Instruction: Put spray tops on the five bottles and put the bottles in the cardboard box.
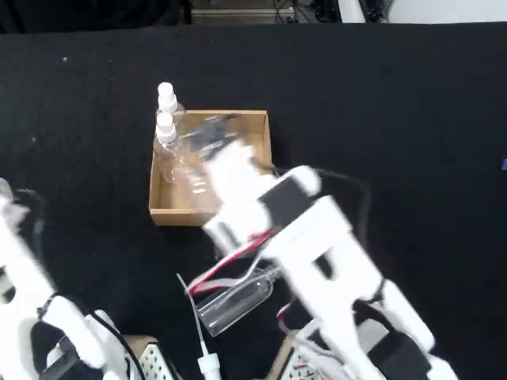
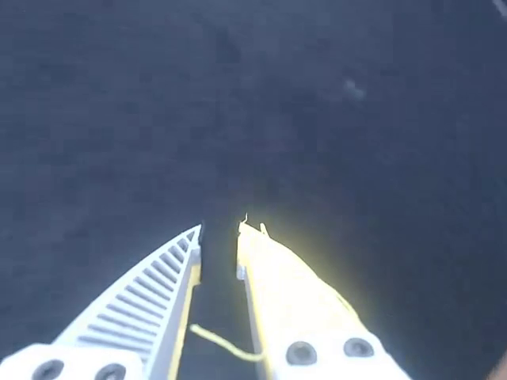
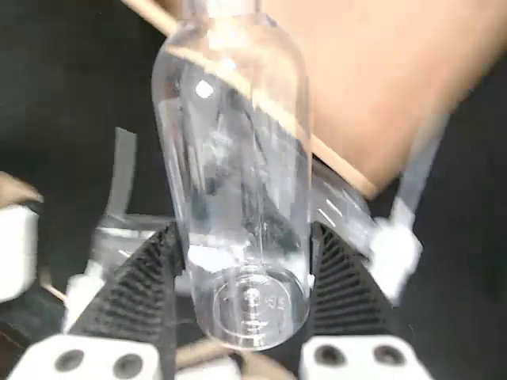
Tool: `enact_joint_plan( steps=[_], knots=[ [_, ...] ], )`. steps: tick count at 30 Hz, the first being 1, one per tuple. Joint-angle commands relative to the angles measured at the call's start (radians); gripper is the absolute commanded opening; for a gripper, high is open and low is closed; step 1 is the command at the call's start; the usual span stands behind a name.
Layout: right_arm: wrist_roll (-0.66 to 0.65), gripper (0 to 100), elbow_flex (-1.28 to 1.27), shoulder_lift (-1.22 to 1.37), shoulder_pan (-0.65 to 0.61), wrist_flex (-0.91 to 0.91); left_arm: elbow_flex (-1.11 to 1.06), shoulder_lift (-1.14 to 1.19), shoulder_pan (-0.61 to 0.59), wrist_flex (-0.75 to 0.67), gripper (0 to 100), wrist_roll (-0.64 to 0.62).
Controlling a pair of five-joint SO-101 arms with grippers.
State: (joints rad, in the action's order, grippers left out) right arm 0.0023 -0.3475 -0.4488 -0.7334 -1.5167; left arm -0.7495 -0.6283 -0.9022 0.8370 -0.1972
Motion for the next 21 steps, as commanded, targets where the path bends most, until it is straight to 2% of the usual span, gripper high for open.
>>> enact_joint_plan(
  steps=[1,6,10,14,17,21],
  knots=[
    [0.054,6.7,0.07,0.124,-0.157,0.18,0.13,-0.018,-0.114,0.092,7,0.084],
    [0.161,6.7,0.162,0.374,-0.261,0.374,0.13,-0.018,-0.24,0.103,7,0.12],
    [0.267,6.7,0.305,0.565,-0.307,0.439,0.127,-0.018,-0.306,0.104,7,0.12],
    [0.345,7.7,0.467,0.746,-0.342,0.443,0.094,-0.02,-0.314,0.098,7,0.12],
    [0.358,17.5,0.584,0.855,-0.382,0.393,0.068,-0.02,-0.311,0.095,7,0.121],
    [0.302,28.6,0.757,0.941,-0.408,0.27,0.053,-0.02,-0.306,0.095,7,0.123]
  ],
)
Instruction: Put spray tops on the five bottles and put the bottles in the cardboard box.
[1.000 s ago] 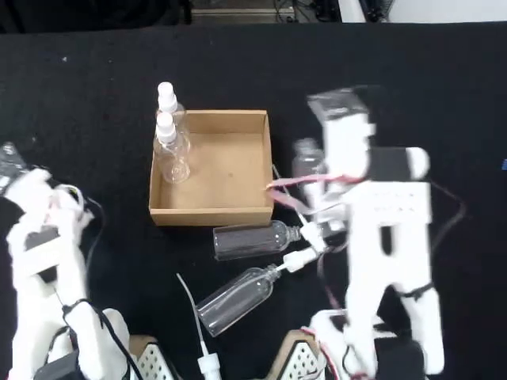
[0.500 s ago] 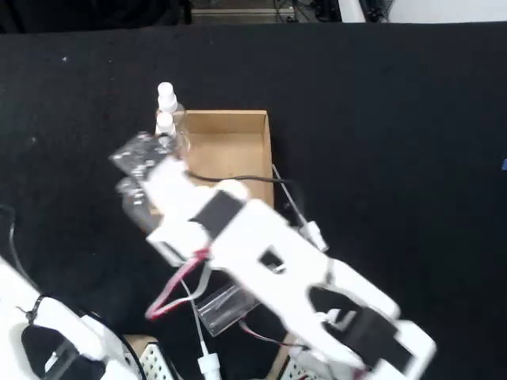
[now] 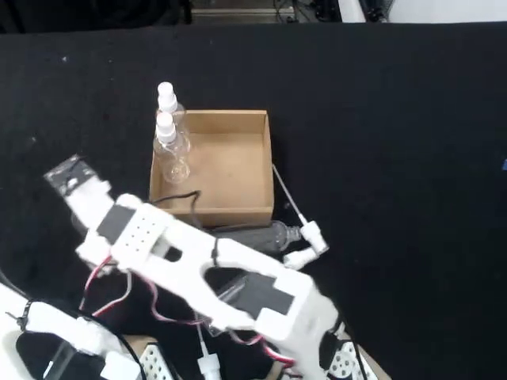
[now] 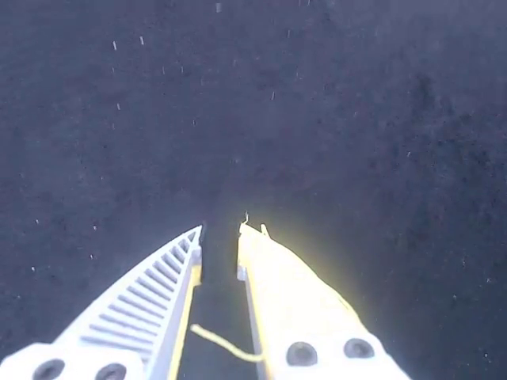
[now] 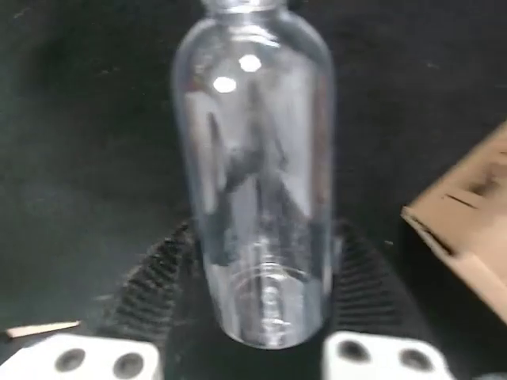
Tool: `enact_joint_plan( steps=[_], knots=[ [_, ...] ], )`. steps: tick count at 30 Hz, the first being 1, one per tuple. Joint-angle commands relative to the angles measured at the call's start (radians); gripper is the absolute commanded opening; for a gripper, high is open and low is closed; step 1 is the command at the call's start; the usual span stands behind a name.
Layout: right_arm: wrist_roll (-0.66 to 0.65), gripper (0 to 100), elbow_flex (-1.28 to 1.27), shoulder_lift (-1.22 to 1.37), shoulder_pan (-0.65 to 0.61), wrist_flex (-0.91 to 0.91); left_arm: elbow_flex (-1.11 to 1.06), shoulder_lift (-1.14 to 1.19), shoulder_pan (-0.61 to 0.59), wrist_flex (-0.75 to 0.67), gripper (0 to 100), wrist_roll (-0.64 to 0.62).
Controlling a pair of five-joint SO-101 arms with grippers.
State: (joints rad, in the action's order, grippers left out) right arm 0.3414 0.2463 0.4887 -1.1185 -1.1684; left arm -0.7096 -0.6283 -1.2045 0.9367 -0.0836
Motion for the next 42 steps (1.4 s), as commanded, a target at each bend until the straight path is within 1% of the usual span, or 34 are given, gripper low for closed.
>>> enact_joint_plan(
  steps=[1,4,7,12,15,17,19,21,22,24,28,33,34,36,40,42],
  knots=[
    [-0.052,29.0,0.208,0.01,-0.021,-0.115,0.013,-0.02,-0.004,-0.002,7,0.02],
    [-0.106,29.0,0.325,0.01,-0.018,-0.219,0.013,-0.02,-0.004,0.0,7,0.064],
    [-0.158,29.4,0.424,0.015,-0.025,-0.29,0.013,-0.02,-0.004,0.005,7,0.071],
    [-0.17,29.4,0.55,0.004,0.006,-0.408,-0.013,-0.02,-0.001,0.006,7,0.107],
    [-0.215,29.4,0.621,-0.008,0.04,-0.535,-0.062,-0.02,0.041,0.006,7,0.152],
    [-0.253,29.1,0.638,-0.035,0.04,-0.603,-0.102,-0.02,0.09,0.006,11,0.18],
    [-0.29,29.0,0.575,-0.085,0.041,-0.597,-0.139,-0.02,0.142,0.011,19,0.18],
    [-0.318,29.0,0.479,-0.147,0.032,-0.591,-0.153,-0.02,0.194,0.046,26,0.181],
    [-0.327,29.0,0.433,-0.179,0.028,-0.591,-0.156,-0.02,0.214,0.064,28,0.181],
    [-0.339,29.0,0.34,-0.262,0.037,-0.591,-0.15,-0.025,0.245,0.1,28,0.18],
    [-0.362,29.0,0.159,-0.456,0.083,-0.591,-0.143,-0.025,0.302,0.114,26,0.176],
    [-0.436,29.0,-0.104,-0.754,0.121,-0.586,-0.145,-0.021,0.394,0.153,26,0.175],
    [-0.45,29.0,-0.15,-0.809,0.14,-0.578,-0.143,-0.02,0.414,0.17,26,0.172],
    [-0.48,29.0,-0.225,-0.906,0.206,-0.575,-0.142,-0.02,0.452,0.198,26,0.124],
    [-0.566,28.9,-0.366,-1.056,0.391,-0.577,-0.148,-0.02,0.509,0.209,27,-0.014],
    [-0.606,28.9,-0.441,-1.098,0.48,-0.575,-0.156,-0.018,0.541,0.204,28,-0.029]
  ],
)
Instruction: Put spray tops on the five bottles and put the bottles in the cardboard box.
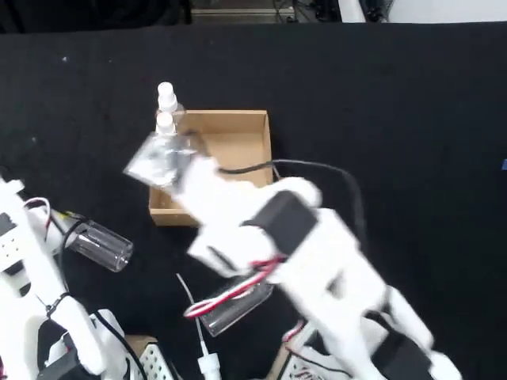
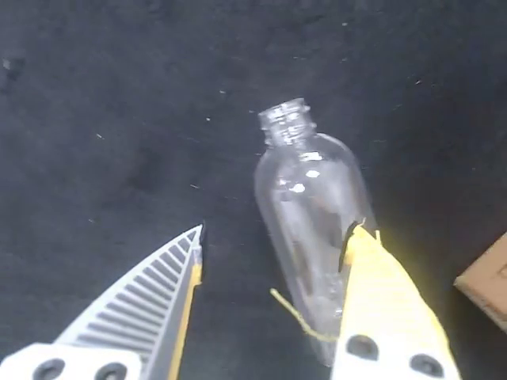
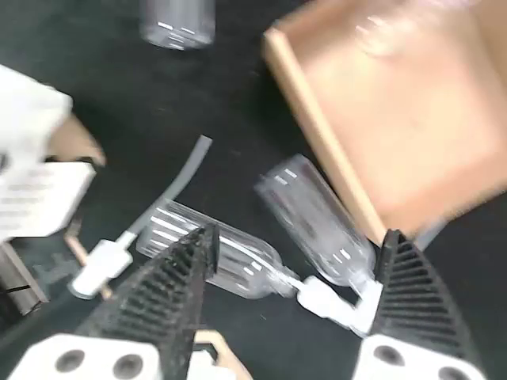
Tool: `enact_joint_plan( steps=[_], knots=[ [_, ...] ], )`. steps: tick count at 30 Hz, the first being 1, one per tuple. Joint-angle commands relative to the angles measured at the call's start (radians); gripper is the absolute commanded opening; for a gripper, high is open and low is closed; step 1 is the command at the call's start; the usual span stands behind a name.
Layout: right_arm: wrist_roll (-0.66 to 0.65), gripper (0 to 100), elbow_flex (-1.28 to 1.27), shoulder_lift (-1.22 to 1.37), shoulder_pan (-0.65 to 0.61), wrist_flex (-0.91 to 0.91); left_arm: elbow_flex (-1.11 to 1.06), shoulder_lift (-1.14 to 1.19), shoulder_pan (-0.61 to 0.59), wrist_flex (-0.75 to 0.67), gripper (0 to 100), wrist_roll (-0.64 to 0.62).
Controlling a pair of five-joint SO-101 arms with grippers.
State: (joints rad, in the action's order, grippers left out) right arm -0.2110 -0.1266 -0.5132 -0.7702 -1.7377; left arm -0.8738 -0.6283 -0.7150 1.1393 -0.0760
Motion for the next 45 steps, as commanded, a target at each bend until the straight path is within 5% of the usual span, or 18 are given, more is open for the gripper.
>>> enact_joint_plan(
  steps=[1,8,17,21,28,38,45],
  knots=[
    [-0.071,28.9,-0.104,-0.108,0.172,-0.003,0.007,-0.017,0.067,-0.002,30,-0.04],
    [-0.095,29.2,-0.344,-0.147,0.373,0.143,0.004,0.13,0.031,-0.118,31,-0.014],
    [-0.089,29.2,-0.486,-0.147,0.377,0.262,0.077,0.448,0.024,-0.199,31,0.028],
    [-0.061,29.2,-0.519,-0.147,0.377,0.292,0.145,0.503,0.022,-0.118,28,0.052],
    [-0.023,29.3,-0.533,-0.147,0.376,0.305,0.263,0.505,-0.027,-0.044,3,0.416],
    [0.026,29.3,-0.621,-0.147,0.147,0.35,0.366,0.516,-0.289,-0.084,17,1.186],
    [0.046,29.2,-0.684,-0.147,0.054,0.419,0.346,0.517,-0.335,-0.092,31,1.25]
  ],
)
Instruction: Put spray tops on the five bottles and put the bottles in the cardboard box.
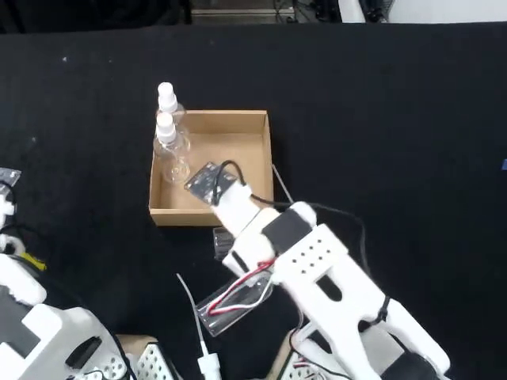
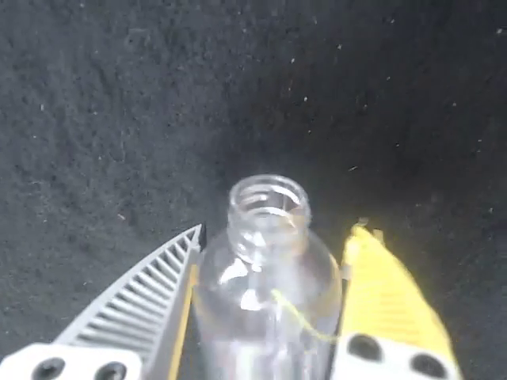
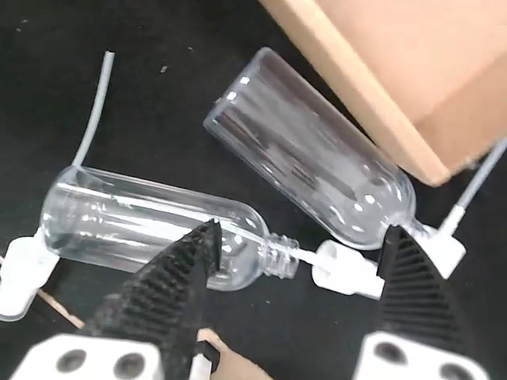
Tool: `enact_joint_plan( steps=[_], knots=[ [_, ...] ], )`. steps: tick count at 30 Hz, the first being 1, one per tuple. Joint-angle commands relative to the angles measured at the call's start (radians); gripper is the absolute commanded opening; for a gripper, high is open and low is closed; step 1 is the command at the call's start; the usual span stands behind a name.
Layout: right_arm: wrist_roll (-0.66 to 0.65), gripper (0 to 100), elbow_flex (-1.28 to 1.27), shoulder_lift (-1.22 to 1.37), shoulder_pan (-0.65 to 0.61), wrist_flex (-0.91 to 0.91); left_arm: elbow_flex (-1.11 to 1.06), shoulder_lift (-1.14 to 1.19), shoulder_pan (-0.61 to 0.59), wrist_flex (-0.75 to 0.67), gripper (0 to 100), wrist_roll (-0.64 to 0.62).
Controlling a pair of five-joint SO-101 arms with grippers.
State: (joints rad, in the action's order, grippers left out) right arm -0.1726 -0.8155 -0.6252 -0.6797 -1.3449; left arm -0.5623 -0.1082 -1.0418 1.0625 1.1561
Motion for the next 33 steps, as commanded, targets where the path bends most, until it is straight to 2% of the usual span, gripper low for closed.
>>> enact_joint_plan(
  steps=[1,10,18,27,29,33],
  knots=[
    [0.008,29.1,0.005,-0.035,-0.037,0.026,0.027,-0.003,-0.004,-0.015,31,0.02],
    [0.008,29.1,0.004,-0.035,-0.035,0.023,0.025,-0.003,-0.002,-0.018,31,0.018],
    [0.008,29.3,0.002,-0.035,-0.035,0.018,-0.134,-0.012,-0.035,-0.25,31,0.02],
    [0.008,29.3,0.002,-0.035,-0.035,0.02,-0.157,-0.015,-0.053,-0.255,30,0.021],
    [0.008,29.3,0.002,-0.035,-0.034,0.02,-0.159,-0.015,-0.054,-0.253,26,0.021],
    [0.008,29.3,0.002,-0.035,-0.034,0.021,-0.12,-0.017,-0.048,-0.152,6,0.021]
  ],
)
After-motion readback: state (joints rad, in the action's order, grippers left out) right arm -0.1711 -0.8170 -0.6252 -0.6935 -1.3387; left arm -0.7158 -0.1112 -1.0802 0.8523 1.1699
